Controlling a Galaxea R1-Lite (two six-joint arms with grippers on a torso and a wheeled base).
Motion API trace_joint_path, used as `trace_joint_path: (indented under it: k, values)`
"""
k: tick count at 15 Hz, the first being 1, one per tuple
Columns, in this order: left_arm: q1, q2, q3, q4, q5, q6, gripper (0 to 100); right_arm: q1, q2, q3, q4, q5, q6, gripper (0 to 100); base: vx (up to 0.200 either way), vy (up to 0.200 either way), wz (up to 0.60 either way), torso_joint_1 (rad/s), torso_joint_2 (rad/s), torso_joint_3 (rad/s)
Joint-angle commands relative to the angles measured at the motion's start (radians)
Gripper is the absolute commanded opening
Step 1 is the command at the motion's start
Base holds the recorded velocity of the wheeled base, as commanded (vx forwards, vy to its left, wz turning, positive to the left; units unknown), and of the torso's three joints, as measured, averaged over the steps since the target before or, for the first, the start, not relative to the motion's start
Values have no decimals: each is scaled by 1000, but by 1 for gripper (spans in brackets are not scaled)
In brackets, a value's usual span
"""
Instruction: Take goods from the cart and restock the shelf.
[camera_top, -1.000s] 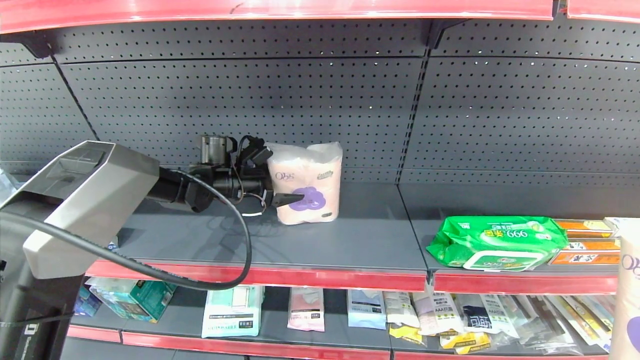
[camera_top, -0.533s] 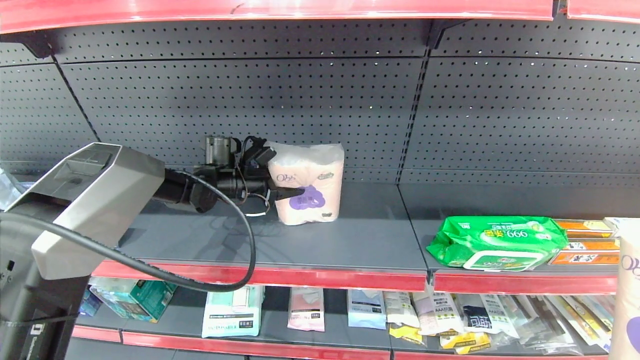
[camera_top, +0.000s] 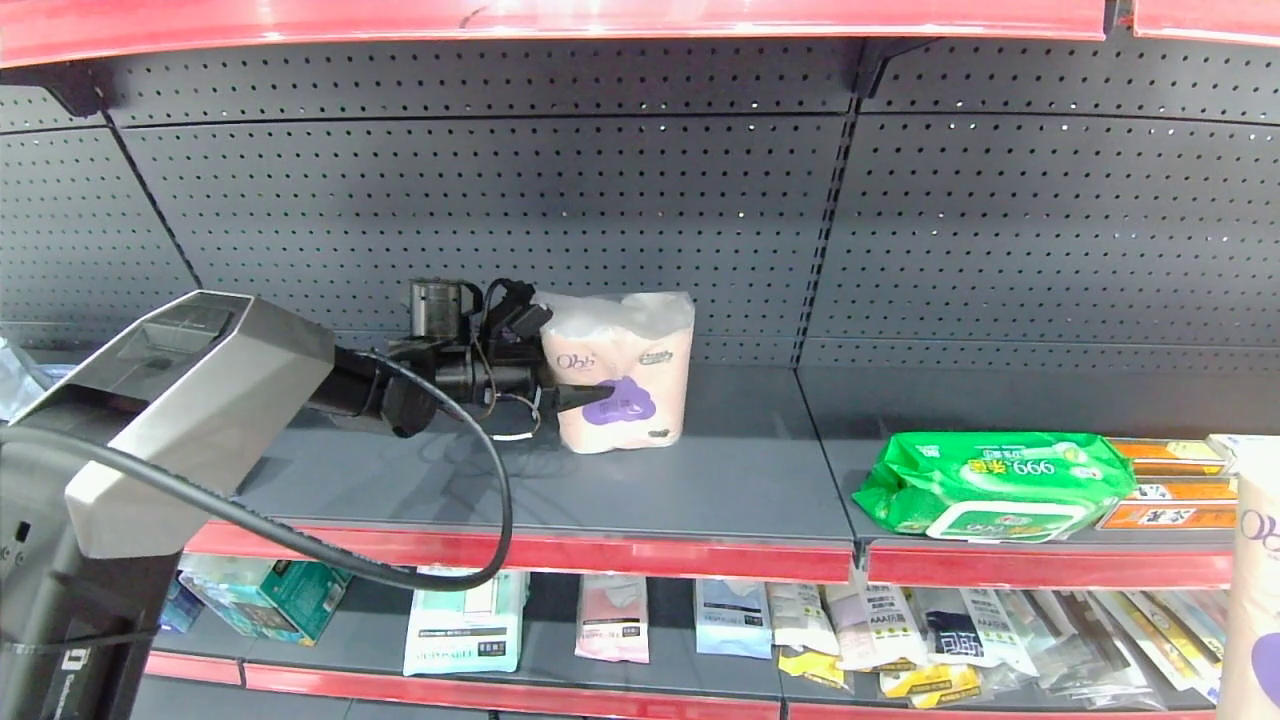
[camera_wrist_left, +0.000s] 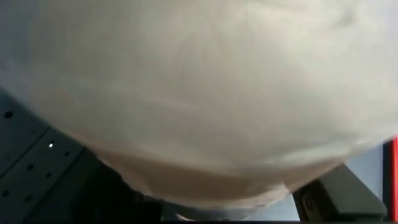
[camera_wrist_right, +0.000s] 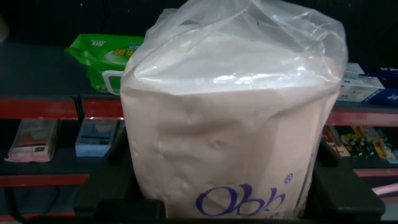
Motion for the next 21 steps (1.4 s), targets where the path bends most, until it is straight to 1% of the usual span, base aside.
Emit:
trace_joint_path:
  k: [1,2,3,6,7,8,9,10,11,13,14,16,20,21]
  values:
    - [12,-69,116,-32,-10,-30,0,0,12,-2,-1,1,0,0,0,0,0,0,0,0]
    - [13,-110,177,-33,-10,-62,0,0,16,-2,-1,3,0,0,0,0,0,0,0,0]
    - [16,-155,240,-41,-11,-82,0,0,16,-1,-1,3,0,0,0,0,0,0,0,0]
    - [46,-183,303,-93,-34,-80,0,3,18,1,-1,5,0,0,0,0,0,0,0,0]
    - [49,-199,335,-102,-37,-80,0,3,18,1,-1,5,0,0,0,0,0,0,0,0]
    - [59,-235,396,-111,-40,-79,0,3,18,-1,-1,5,0,0,0,0,0,0,0,0]
    - [61,-248,422,-117,-45,-79,0,3,18,1,-1,5,0,0,0,0,0,0,0,0]
    - [75,-267,467,-142,-62,-79,0,5,22,2,-1,8,1,0,0,0,0,0,0,0]
    - [79,-268,478,-154,-69,-77,0,5,27,2,-1,8,1,0,0,0,0,0,0,0]
    - [118,-268,536,-251,-123,-79,0,6,44,-2,-2,9,0,0,0,0,0,0,0,0]
    - [130,-268,548,-268,-141,-79,0,6,45,-2,-2,9,1,0,0,0,0,0,0,0]
    - [145,-268,554,-275,-158,-77,0,6,42,1,-2,9,1,0,0,0,0,0,0,0]
    - [164,-265,585,-315,-201,-76,0,6,44,-1,-2,9,0,0,0,0,0,0,0,0]
    - [171,-264,611,-337,-227,-74,0,6,44,-2,-2,8,0,0,0,0,0,0,0,0]
